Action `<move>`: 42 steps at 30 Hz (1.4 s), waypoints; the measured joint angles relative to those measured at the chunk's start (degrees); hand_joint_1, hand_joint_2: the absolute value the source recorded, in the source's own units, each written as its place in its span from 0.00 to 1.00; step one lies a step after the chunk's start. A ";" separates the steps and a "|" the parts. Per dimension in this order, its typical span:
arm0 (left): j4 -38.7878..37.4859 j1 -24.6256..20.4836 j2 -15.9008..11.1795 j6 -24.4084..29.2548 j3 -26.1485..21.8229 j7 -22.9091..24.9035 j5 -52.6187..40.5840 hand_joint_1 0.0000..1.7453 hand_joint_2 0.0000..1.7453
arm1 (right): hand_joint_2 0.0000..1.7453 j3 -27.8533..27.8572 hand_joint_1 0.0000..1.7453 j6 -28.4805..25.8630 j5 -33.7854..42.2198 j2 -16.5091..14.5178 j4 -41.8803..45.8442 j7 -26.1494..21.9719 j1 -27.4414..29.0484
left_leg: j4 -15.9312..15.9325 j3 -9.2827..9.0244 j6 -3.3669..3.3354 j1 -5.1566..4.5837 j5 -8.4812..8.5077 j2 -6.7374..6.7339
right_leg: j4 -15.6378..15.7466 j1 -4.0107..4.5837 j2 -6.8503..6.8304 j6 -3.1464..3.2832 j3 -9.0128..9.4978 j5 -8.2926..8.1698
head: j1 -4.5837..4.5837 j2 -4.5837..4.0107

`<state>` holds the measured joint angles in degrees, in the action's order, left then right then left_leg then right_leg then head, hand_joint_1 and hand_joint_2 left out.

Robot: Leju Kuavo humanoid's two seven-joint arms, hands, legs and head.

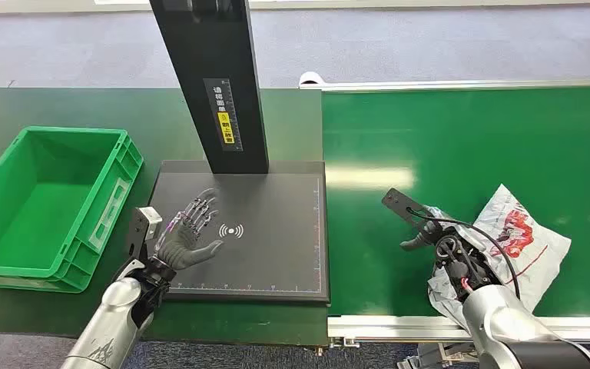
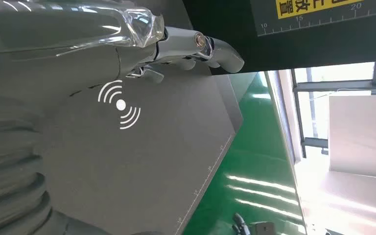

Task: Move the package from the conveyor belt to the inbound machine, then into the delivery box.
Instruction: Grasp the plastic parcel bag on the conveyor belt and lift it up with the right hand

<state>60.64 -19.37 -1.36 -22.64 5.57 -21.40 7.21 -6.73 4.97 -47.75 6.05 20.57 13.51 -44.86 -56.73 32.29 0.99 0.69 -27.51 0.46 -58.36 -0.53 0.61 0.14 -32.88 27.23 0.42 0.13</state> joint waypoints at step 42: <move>7.39 5.68 -0.54 0.70 -2.51 0.25 -0.09 0.00 1.00 | 1.00 4.76 0.00 -6.28 -4.97 -2.87 9.60 -5.96 0.91 | -0.02 0.05 0.00 0.00 0.00 0.14 | 0.01 -0.01 -0.10 0.00 -0.03 0.01 | -0.01 0.00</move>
<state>68.04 -13.69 -1.89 -21.94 3.07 -21.15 7.13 -1.97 -1.31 -52.71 3.18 30.17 7.54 -43.94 -56.75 32.34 0.99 0.69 -27.51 0.60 -58.35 -0.53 0.52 0.14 -32.91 27.24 0.40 0.13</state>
